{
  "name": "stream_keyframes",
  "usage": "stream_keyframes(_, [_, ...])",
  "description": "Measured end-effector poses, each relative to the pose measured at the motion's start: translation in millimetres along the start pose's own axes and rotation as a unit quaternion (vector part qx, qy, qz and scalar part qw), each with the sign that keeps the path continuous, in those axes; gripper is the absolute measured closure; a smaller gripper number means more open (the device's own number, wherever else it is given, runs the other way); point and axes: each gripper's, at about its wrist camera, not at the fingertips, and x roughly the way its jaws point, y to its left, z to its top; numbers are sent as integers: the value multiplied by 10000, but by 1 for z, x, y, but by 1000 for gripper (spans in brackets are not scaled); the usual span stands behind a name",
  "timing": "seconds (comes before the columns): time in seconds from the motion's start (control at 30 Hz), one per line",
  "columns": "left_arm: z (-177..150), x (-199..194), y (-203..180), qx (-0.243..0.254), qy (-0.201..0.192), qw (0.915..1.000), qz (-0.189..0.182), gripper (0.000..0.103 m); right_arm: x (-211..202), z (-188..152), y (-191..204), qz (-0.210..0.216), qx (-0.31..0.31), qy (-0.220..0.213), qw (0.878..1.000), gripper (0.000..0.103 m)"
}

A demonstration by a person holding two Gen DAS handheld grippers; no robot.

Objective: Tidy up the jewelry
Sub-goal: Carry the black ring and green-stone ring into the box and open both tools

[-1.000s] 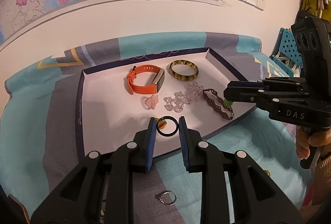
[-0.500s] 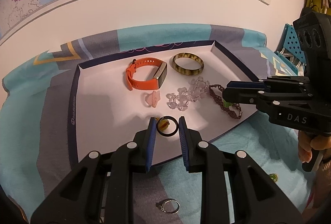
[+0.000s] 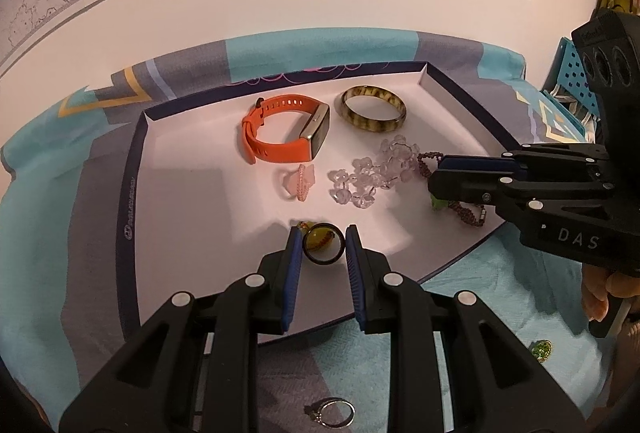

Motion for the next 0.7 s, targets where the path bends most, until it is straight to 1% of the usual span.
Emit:
stream_keyframes(0.3, [-1, -1, -2, 26, -23, 10000, -20, 80, 2, 3, -1, 15, 56, -9, 10000, 88])
stream_keyframes(0.33, [-1, -2, -2, 21, -39, 10000, -17, 75, 2, 3, -1, 18, 67, -13, 10000, 87])
stream_keyframes(0.37, [-1, -5, -2, 4, -78, 10000, -4, 71, 1, 3, -2, 18, 103, -31, 9999, 85])
stream_keyframes(0.4, [0, -7, -2, -7, -123, 9999, 16, 70, 0, 3, -3, 25, 138, -55, 9999, 82])
stream_keyframes(0.43, [0, -9, -2, -8, -163, 9999, 34, 70, -2, 3, -4, 31, 150, -75, 9999, 82])
stream_keyframes(0.5, [0, -16, -2, -1, -272, 9996, 28, 63, -7, 4, -5, 49, 180, -150, 9997, 82])
stream_keyframes(0.53, [0, -20, -2, -5, -331, 9994, 42, 61, -9, 4, -5, 56, 194, -184, 9996, 82])
stream_keyframes(0.7, [-3, -35, 1, -63, -478, 9988, 58, 59, -19, 3, -5, 85, 204, -283, 9994, 82])
